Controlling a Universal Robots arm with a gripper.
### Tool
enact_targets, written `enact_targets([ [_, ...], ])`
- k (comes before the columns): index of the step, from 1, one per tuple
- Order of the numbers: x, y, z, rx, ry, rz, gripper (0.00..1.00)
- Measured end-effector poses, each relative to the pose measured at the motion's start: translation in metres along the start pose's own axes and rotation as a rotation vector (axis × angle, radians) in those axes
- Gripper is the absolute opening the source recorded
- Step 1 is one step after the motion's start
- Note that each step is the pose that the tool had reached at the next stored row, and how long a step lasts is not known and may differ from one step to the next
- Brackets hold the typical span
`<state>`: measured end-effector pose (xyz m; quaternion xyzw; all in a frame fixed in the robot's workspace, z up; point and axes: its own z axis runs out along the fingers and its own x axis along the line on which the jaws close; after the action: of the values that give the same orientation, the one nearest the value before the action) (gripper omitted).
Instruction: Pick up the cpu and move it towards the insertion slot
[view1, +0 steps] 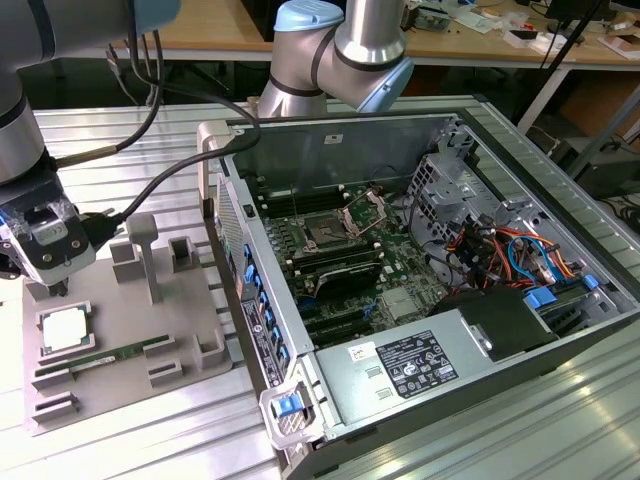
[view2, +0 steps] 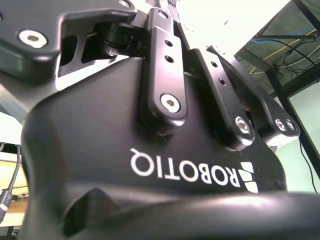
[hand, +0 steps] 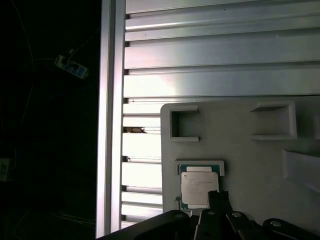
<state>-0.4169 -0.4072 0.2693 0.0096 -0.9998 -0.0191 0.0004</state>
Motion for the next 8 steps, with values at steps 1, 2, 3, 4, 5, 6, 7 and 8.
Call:
enact_targets([
  [1,0.0002,0.0,0.0002,0.0,0.0,0.0,0.11],
  [2,0.0003,0.0,0.0003,0.0001,0.0001,0.0,0.11],
  [3,0.0004,0.0,0.0004,0.0,0.0,0.0,0.11],
  [4,0.0006,0.0,0.0007,0.0001,0.0,0.0,0.11],
  [5,0.0007,0.0,0.0009,0.0,0.0,0.0,0.11],
  [6,0.0008,0.0,0.0009,0.0,0.0001,0.0,0.11],
  [7,0.001,0.0,0.0011,0.0,0.0001,0.0,0.11],
  [8,0.0011,0.0,0.0013,0.0001,0.0,0.0,0.11],
])
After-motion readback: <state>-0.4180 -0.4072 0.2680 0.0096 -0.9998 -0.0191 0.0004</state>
